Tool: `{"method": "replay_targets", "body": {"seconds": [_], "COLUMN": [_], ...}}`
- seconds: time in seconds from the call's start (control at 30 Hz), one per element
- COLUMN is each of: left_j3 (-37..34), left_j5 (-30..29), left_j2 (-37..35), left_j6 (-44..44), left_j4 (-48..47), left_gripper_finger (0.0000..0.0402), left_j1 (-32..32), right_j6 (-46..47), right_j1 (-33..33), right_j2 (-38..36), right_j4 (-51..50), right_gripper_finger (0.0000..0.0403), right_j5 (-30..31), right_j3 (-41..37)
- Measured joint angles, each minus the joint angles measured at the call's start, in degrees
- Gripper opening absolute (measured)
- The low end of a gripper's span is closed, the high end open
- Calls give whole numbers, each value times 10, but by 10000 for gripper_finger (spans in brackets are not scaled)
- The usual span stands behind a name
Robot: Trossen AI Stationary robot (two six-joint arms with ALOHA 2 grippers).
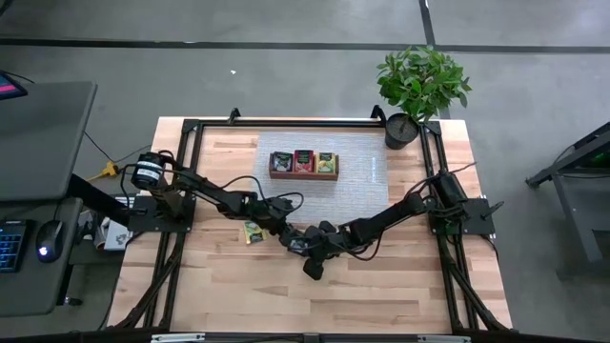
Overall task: Pick & Place Tea
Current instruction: Put the purple tea bag into the left section of the wooden organizer
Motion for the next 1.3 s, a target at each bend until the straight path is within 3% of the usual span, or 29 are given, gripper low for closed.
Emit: {"method": "replay_targets", "body": {"seconds": [0.2,0.53,0.6,1.0,1.3], "left_j3": [0,0,0,0,0], "left_j5": [-13,-19,-19,7,1], "left_j2": [1,1,1,0,0], "left_j6": [0,1,1,47,50], "left_j4": [14,15,14,15,14], "left_gripper_finger": [131,13,5,39,126], "left_j1": [0,0,0,0,0], "right_j6": [0,16,16,13,11], "right_j1": [0,9,9,5,3], "right_j2": [5,24,24,24,24], "right_j4": [12,47,48,50,50], "right_gripper_finger": [0,0,0,0,0], "right_j5": [-1,-5,-6,-5,-8], "right_j3": [0,1,1,1,1]}}
